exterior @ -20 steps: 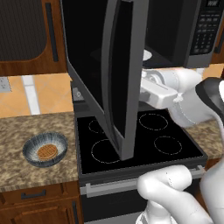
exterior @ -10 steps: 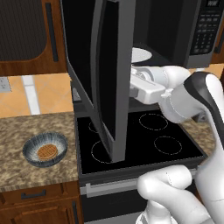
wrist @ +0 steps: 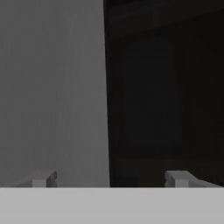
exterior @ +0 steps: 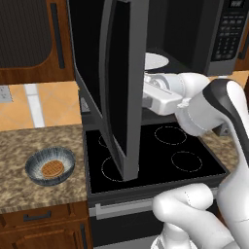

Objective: Open the microwave, place the bowl with waffle inside the microwave, then close the microwave door and turn it on.

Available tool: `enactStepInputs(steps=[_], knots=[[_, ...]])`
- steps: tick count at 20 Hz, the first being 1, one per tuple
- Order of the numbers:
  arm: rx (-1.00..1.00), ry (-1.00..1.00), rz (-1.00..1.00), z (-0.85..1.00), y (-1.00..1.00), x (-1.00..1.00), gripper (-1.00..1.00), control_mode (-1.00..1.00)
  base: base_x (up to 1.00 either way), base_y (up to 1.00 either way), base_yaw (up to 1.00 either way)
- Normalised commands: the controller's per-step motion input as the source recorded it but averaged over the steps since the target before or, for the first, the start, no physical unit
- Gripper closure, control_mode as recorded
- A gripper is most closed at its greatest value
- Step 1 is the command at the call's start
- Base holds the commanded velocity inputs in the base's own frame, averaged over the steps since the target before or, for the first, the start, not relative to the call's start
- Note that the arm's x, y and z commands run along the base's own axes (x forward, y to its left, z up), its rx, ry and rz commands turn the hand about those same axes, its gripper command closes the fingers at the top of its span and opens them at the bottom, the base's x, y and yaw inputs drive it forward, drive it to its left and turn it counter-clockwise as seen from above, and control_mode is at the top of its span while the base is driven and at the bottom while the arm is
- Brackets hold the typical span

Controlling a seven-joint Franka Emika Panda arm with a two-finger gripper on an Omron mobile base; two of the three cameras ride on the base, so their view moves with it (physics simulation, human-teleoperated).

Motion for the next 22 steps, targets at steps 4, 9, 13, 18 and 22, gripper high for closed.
enactStepInputs(steps=[4, 9, 13, 18, 22], knots=[[0.0, -0.01, 0.0, -0.04, 0.2, 0.01, -1.0, -1.0, 0.0, 0.0, 0.0], [0.0, -0.02, 0.0, 0.0, -0.64, -0.22, -1.0, -1.0, 0.0, 0.0, 0.0], [0.0, -0.02, 0.0, 0.0, -0.73, -0.21, -1.0, -1.0, 0.0, 0.0, 0.0], [-0.02, -0.01, 0.0, 0.0, -0.45, -0.02, -1.0, -1.0, 0.0, 0.0, 0.0], [-0.02, -0.02, -0.04, 0.0, 0.0, 0.0, -1.0, -1.0, 0.0, 0.0, 0.0]])
